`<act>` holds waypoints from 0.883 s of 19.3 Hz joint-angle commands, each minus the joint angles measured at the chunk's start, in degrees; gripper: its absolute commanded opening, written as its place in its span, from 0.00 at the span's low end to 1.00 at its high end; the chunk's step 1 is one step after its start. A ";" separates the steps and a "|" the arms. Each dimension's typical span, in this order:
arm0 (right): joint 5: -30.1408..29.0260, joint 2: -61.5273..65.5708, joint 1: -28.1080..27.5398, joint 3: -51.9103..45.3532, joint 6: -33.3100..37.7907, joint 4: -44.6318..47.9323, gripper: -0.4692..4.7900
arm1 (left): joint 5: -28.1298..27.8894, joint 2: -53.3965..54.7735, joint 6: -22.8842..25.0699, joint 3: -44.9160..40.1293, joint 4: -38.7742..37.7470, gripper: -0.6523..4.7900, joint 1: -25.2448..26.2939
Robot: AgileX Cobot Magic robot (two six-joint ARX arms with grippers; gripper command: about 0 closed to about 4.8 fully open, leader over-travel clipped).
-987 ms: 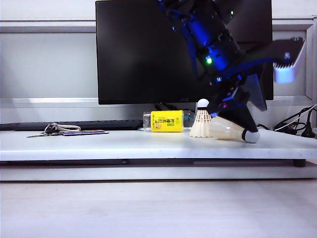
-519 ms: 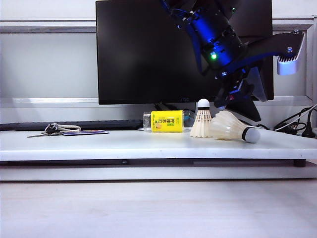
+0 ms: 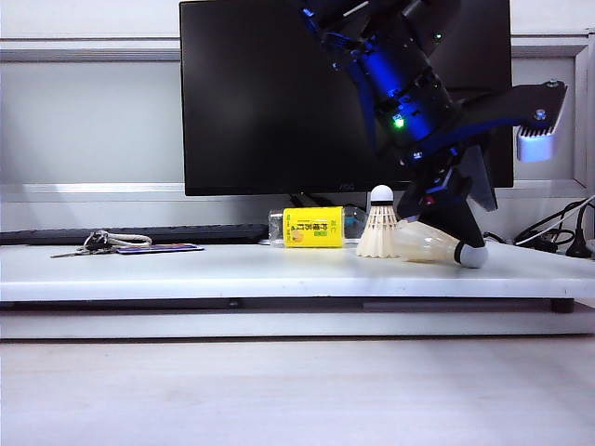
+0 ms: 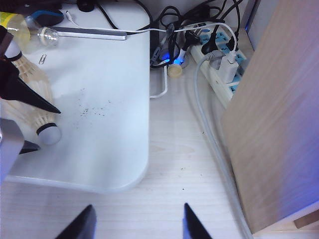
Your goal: Stack the badminton balls on the table vertically.
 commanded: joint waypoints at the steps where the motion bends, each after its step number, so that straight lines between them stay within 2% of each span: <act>1: -0.13 0.00 -0.02 0.09 0.17 0.63 0.52 | 1.11 -0.15 -0.44 0.20 -0.72 0.65 0.24; 13: -0.13 0.00 -0.02 0.09 0.17 0.68 0.52 | 2.23 1.77 -0.39 0.20 -0.66 0.64 0.72; 14: -0.13 0.00 -0.02 0.09 0.17 0.70 0.52 | 2.21 1.81 -0.39 0.20 -0.63 0.59 0.76; 15: -0.13 0.00 -0.02 0.09 0.17 0.74 0.52 | 2.21 1.86 -0.39 0.20 -0.52 0.49 0.76; 17: -0.13 0.00 -0.02 0.09 0.17 0.87 0.52 | 2.19 1.86 -0.42 0.20 -0.26 0.48 0.74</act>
